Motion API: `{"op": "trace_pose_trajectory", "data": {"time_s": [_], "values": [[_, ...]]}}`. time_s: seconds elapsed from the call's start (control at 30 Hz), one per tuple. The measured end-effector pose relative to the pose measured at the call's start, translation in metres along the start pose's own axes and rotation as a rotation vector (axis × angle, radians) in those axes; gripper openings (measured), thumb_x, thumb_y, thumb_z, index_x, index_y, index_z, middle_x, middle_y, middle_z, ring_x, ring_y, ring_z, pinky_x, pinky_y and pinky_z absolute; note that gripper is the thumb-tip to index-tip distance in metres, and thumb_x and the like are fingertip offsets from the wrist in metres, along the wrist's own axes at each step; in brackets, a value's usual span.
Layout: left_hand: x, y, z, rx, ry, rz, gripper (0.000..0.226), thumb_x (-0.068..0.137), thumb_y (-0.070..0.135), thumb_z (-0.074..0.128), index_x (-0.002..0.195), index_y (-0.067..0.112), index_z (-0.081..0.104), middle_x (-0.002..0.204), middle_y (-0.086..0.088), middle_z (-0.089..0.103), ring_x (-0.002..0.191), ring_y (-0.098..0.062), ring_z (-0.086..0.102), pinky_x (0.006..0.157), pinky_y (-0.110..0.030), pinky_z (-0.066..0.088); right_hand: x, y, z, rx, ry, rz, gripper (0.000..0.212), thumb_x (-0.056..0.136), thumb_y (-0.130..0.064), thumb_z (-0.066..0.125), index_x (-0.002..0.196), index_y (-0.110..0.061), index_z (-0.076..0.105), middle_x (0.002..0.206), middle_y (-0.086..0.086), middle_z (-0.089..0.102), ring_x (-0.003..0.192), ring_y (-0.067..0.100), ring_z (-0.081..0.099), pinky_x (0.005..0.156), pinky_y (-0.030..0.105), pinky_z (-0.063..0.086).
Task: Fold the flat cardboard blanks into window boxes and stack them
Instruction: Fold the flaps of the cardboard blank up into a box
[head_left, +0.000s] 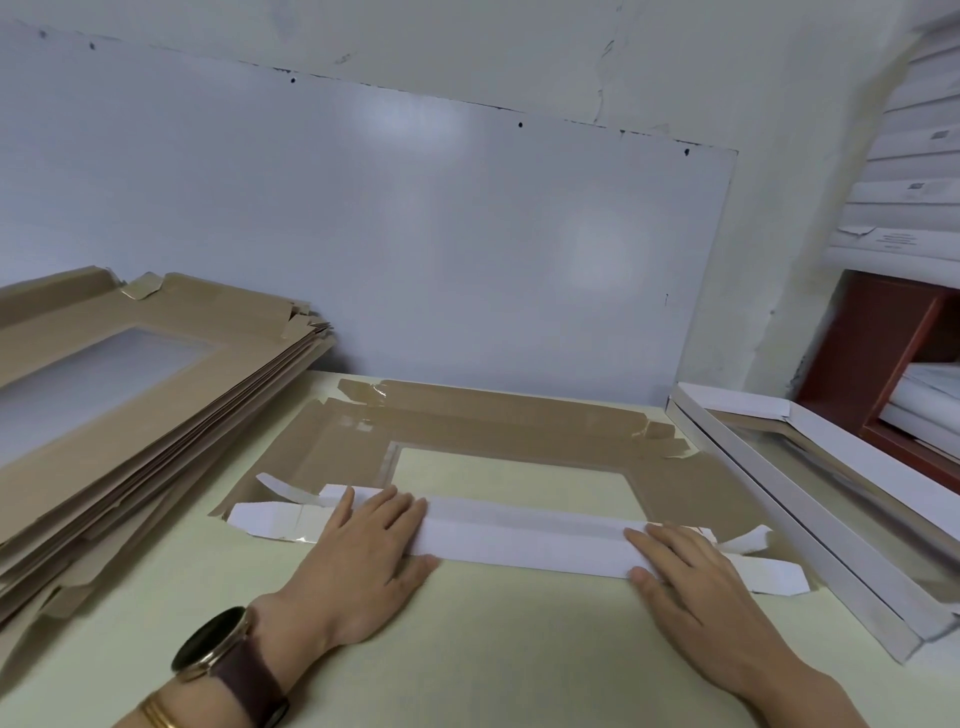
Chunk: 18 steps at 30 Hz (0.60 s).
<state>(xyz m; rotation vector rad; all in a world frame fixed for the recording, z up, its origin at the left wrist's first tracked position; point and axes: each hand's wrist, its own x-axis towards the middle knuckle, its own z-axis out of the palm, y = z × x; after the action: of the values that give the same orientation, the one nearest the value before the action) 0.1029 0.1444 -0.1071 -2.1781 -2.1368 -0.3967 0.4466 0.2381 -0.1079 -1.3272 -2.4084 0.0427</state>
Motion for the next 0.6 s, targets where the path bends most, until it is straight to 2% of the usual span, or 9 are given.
{"op": "trace_pose_trajectory", "data": {"time_s": [0.1,0.17,0.23,0.27,0.33,0.43,0.53,0.6], "values": [[0.003,0.0,-0.004,-0.055,0.109,0.008,0.047,0.101,0.047,0.024,0.143,0.031,0.038,0.142,0.015,0.038,0.135,-0.008,0.03,0.115,-0.03,0.01,0.004,-0.001,-0.001,0.08,0.085,0.044,0.041,0.099,-0.042,0.032,0.132,-0.03,0.054,0.133,-0.017,0.049,0.128,0.002,0.038,0.106,0.023,0.028],[0.007,-0.003,-0.005,-0.078,0.163,0.003,0.039,0.102,0.042,0.023,0.129,0.031,0.051,0.129,0.014,0.049,0.12,-0.011,0.044,0.104,-0.024,0.026,0.009,0.0,-0.003,0.124,0.12,0.076,0.035,0.1,-0.04,0.03,0.117,-0.032,0.059,0.117,-0.019,0.055,0.114,0.005,0.047,0.093,0.023,0.033],[0.012,-0.008,-0.005,-0.096,0.172,-0.029,0.036,0.103,0.038,0.025,0.119,0.032,0.057,0.118,0.014,0.054,0.11,-0.013,0.048,0.094,-0.023,0.033,0.016,0.006,-0.005,0.125,0.128,0.097,0.027,0.101,-0.034,0.033,0.106,-0.03,0.059,0.106,-0.014,0.057,0.107,0.013,0.051,0.085,0.026,0.035],[0.015,-0.011,-0.004,-0.106,0.16,-0.045,0.035,0.103,0.037,0.027,0.116,0.033,0.059,0.115,0.014,0.055,0.109,-0.014,0.049,0.092,-0.024,0.034,0.02,0.009,-0.005,0.101,0.114,0.099,0.024,0.102,-0.03,0.036,0.108,-0.026,0.059,0.109,-0.01,0.057,0.108,0.016,0.05,0.086,0.027,0.034],[0.02,-0.017,-0.002,-0.126,0.121,-0.064,0.034,0.103,0.034,0.03,0.116,0.033,0.062,0.114,0.015,0.056,0.109,-0.015,0.05,0.092,-0.026,0.035,0.028,0.017,-0.005,0.034,0.009,0.11,0.03,0.103,-0.026,0.039,0.127,-0.019,0.055,0.128,-0.007,0.051,0.119,0.017,0.04,0.094,0.026,0.03],[0.027,-0.022,-0.002,-0.114,0.034,-0.098,0.034,0.103,0.033,0.032,0.126,0.03,0.058,0.127,0.014,0.053,0.112,-0.019,0.043,0.099,-0.029,0.033,0.038,0.024,-0.006,-0.047,-0.192,0.137,0.044,0.104,-0.032,0.034,0.147,-0.025,0.035,0.146,-0.012,0.039,0.131,0.015,0.027,0.106,0.029,0.025],[0.031,-0.024,-0.007,-0.083,-0.048,-0.108,0.035,0.103,0.034,0.031,0.132,0.03,0.05,0.133,0.014,0.047,0.108,-0.019,0.032,0.096,-0.023,0.024,0.044,0.024,-0.01,-0.063,-0.258,0.157,0.047,0.103,-0.036,0.033,0.149,-0.03,0.031,0.145,-0.013,0.041,0.134,0.013,0.026,0.108,0.034,0.025],[0.034,-0.024,-0.012,-0.1,-0.083,-0.112,0.036,0.101,0.032,0.032,0.134,0.03,0.046,0.137,0.014,0.044,0.109,-0.017,0.029,0.094,-0.022,0.019,0.046,0.026,-0.013,-0.089,-0.249,0.154,0.047,0.102,-0.038,0.035,0.148,-0.031,0.032,0.133,-0.015,0.042,0.132,0.011,0.026,0.106,0.033,0.026]]}}
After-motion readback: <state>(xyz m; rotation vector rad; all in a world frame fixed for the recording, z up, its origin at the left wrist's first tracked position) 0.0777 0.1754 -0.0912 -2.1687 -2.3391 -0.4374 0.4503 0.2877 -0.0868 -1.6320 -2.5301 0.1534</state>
